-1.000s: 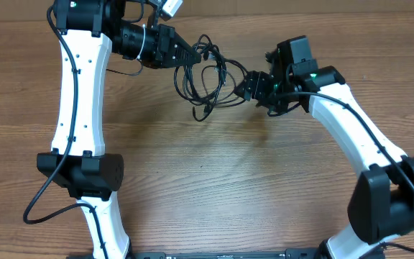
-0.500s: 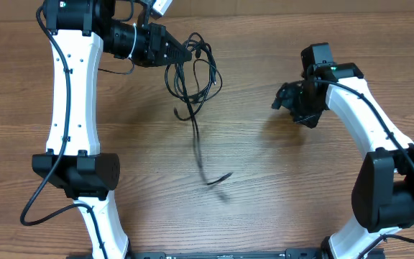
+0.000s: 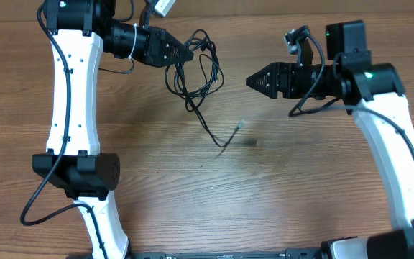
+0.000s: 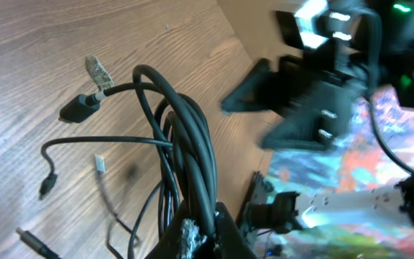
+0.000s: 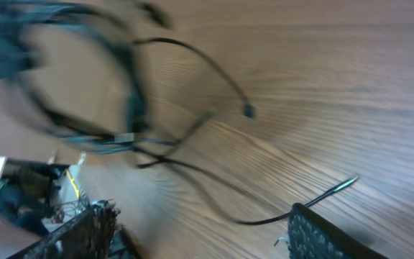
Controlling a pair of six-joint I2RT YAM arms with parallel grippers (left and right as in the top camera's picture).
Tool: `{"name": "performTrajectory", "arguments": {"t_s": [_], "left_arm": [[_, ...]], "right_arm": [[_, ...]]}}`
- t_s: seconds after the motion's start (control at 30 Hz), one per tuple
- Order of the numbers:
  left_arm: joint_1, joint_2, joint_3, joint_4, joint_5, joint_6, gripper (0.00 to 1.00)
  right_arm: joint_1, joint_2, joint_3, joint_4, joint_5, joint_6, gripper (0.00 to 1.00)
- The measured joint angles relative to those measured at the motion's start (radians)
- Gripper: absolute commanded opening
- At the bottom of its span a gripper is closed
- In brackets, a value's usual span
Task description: Untangle cables
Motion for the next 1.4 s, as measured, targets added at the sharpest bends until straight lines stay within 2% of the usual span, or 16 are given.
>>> {"name": "performTrajectory", "arguments": {"t_s": [0.2,0.5,0.57,0.7,0.9,1.17,1.4], "left_arm": [[-0.005,0.000,0.000,0.000,0.039,-0.076,0.04],[-0.060,0.000,0.000,0.032,0.068,-0.194,0.04],[-0.072,0.000,0.000,0.043,0.068,-0.233,0.04],[-0.072,0.000,0.000,0.049,0.072,-0.264,0.04],[-0.072,0.000,0.000,0.054,0.075,-0.280,0.04],[-0.075,0.000,0.000,0.084,0.057,-0.286,0.04],[-0.074,-0.003,0.000,0.109,0.059,-0.289,0.04]], "right_arm": [[0.043,0.013,0.005,0.001,-0.006,-0.002,0.74],[0.144,0.065,0.005,0.050,0.171,0.161,0.72],[0.156,0.079,0.005,0.073,0.240,0.234,0.73],[0.156,0.105,0.005,0.099,0.396,0.344,0.73],[0.156,0.153,0.005,0.131,0.497,0.408,0.71],[0.148,0.222,0.006,-0.095,0.680,0.428,0.75],[0.016,0.262,-0.011,-0.214,0.805,0.432,0.77]]}}
